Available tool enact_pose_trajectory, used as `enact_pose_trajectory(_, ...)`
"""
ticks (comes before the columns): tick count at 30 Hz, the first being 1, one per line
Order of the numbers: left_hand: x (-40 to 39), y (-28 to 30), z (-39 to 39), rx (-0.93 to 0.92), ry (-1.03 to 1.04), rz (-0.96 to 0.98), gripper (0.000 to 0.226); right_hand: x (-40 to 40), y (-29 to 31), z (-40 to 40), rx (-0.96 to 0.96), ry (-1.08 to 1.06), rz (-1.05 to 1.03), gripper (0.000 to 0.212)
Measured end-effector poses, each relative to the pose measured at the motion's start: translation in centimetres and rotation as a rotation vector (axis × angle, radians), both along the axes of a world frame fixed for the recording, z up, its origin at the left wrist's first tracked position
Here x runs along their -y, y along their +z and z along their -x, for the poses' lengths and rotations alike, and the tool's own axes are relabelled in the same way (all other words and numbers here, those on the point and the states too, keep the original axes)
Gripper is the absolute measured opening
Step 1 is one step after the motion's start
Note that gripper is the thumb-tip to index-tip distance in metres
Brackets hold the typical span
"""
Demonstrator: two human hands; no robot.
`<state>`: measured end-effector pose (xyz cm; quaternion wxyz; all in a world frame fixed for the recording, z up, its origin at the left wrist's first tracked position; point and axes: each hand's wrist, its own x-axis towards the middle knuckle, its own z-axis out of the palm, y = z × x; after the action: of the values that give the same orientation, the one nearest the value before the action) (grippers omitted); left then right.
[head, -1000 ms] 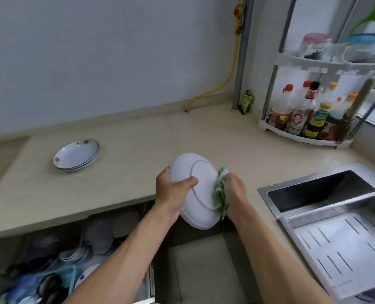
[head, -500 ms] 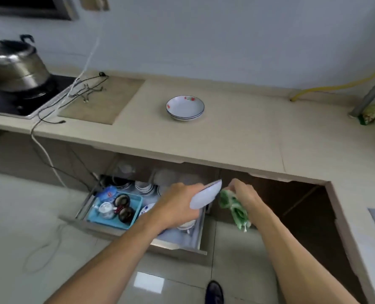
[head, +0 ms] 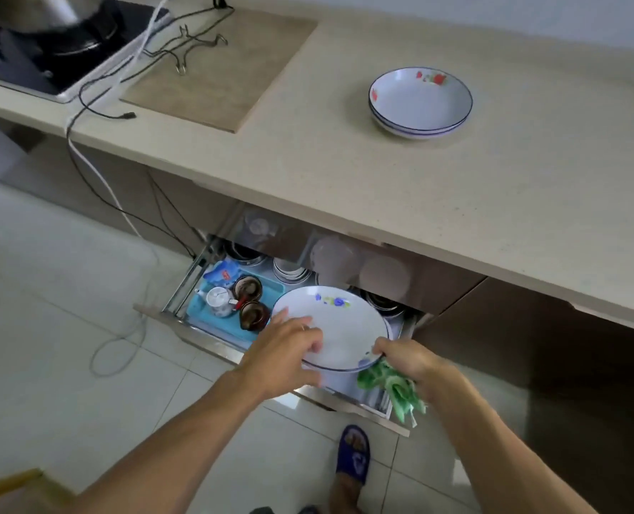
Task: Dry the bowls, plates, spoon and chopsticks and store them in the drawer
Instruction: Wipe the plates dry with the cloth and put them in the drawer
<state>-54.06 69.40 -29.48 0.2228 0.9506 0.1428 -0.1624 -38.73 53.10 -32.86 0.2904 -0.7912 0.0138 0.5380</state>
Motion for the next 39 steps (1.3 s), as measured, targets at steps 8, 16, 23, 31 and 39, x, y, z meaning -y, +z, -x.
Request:
enact_pose_trajectory(8,-7.3,-12.4,1.2,-0.141,0.484,0.195,0.074,-5.8,-12.5,1.0,-0.046,-0.051,0.122,0.027)
enact_pose_trajectory(16,-13.1,-23.7,-0.5,-0.289,0.597,0.251,0.060,-11.6,-24.6,3.2,0.015,-0.013,0.132,0.026)
enact_pose_trajectory(23,-15.3,-31.4,-2.6,-0.362,0.552,0.186,0.052,-13.8,-32.1,3.3,0.028,0.034,0.202,0.040)
enact_pose_trajectory(31,-14.8,-37.6,-2.8,-0.377,0.565,0.232,0.052,-13.6,-38.1,3.1,0.062,0.081,0.300,0.040)
enact_pose_trajectory(39,-13.8,-40.0,-3.1,-0.423,0.510,0.188,0.056,-13.6,-39.7,2.6,0.073,0.139,0.343,0.047)
